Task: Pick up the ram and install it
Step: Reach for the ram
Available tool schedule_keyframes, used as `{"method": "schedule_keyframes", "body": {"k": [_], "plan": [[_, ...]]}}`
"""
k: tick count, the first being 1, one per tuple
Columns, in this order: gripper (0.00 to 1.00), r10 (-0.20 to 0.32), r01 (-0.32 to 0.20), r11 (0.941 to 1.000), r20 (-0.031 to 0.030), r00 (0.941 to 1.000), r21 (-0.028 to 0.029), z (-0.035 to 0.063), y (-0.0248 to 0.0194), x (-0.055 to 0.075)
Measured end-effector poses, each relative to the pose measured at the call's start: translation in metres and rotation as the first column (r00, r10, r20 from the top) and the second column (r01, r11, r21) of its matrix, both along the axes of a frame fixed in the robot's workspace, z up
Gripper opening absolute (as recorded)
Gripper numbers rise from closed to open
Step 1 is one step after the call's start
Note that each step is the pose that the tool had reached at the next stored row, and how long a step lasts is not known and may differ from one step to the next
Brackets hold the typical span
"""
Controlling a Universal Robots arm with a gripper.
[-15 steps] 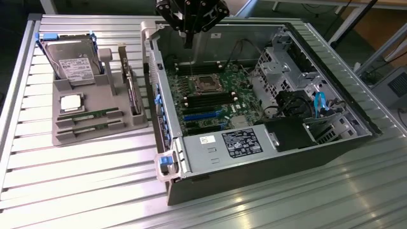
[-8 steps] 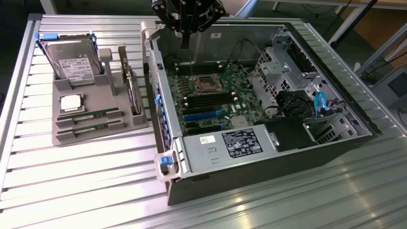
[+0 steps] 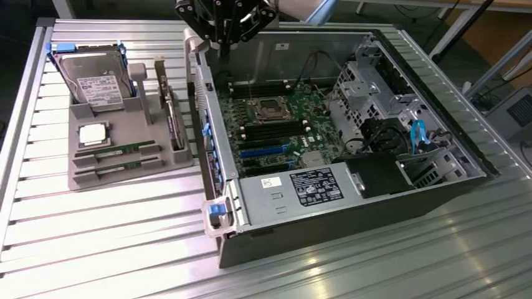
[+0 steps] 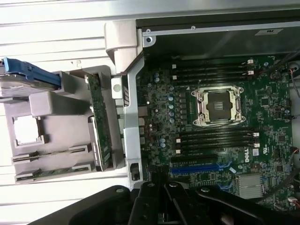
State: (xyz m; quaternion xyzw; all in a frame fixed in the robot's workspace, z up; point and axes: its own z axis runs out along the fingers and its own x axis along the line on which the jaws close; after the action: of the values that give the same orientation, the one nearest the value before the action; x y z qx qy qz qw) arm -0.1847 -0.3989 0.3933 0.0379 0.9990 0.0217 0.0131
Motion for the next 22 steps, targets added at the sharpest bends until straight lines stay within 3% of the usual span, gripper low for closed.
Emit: {"method": "schedule_keyframes", "body": {"k": [22], "plan": [[0.10, 0.000, 0.000, 1.0000, 0.0000, 1.0000, 0.0000, 0.0000, 0.0000, -0.061]]}}
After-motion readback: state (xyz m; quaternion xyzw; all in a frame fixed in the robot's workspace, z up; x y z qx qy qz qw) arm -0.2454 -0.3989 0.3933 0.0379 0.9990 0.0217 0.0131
